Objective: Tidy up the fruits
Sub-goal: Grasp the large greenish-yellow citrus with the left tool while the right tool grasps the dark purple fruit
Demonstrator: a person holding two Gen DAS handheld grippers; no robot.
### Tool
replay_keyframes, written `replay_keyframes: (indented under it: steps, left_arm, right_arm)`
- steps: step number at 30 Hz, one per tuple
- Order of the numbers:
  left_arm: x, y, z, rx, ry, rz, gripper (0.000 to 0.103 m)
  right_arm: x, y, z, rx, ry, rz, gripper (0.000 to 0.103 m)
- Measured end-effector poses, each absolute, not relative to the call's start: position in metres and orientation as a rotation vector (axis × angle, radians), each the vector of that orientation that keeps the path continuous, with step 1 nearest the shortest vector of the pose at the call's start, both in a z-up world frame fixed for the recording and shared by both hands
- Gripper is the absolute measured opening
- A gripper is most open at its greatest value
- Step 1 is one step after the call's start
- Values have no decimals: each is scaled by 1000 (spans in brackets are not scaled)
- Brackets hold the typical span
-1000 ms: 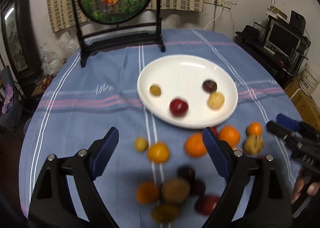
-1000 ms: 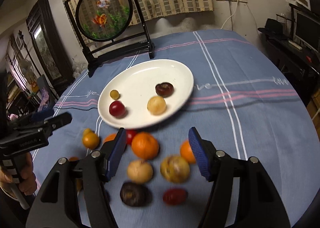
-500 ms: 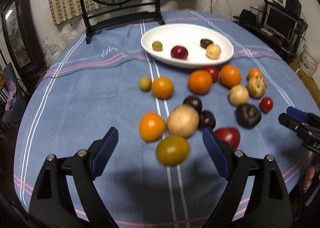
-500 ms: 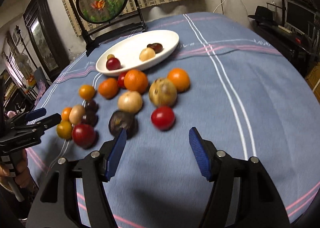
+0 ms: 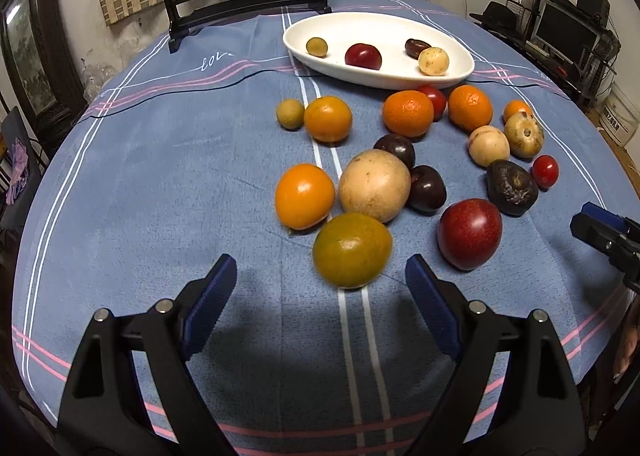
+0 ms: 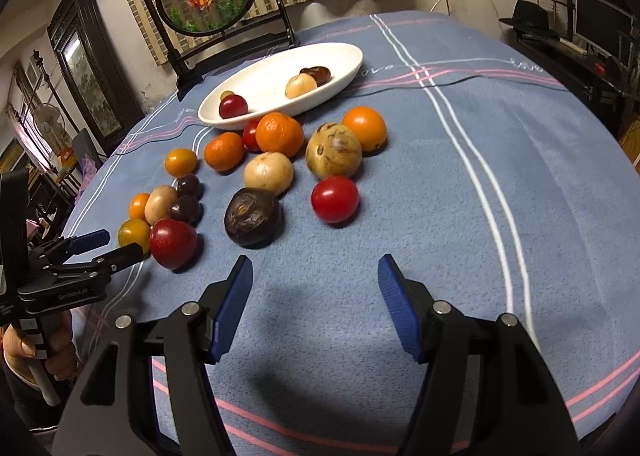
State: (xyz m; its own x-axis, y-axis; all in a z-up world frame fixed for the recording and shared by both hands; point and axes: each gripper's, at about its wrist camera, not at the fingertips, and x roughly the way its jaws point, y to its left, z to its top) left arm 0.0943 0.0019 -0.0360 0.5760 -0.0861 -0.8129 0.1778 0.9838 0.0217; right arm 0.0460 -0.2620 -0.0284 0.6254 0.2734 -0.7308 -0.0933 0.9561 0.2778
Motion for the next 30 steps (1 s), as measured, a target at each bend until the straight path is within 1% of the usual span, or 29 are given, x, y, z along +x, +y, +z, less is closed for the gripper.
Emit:
replay_keyframes:
  steps: [13,14,15,16,18,20,21,23,30]
  left_arm:
    - [102,-4,-47,103,978,-160,87]
    - [102,-6,-48,107,977,-161,85]
    - [102,-7,-49,107,977,-164,83]
    - [103,-7,-50,102,984,-174,77]
    - [103,-7,-50,91,981,-182,73]
    - [103,-6,-49,86,976,-188,62]
    - [103,-5,-48,81,972,-191,59]
    - [102,-4,-46,67,967,-214,41]
    - [97,-6,-46,69,958,-249,41]
  right_arm:
    - [42,-253,-25,180,858,229,66]
    - [42,-252,-25,179,859,230,66]
    - [42,-252,-25,178,862,231,66]
    - [43,-251,-26,177,866,233,66]
    - [43,-249,-27,176,873,238,66]
    - [43,-247,-28,172,881,243,66]
    - [43,-245,-29,168,884,247,66]
    - [43,-242,-28,156,885,256,66]
    - [46,-225,-28,114,883,301,66]
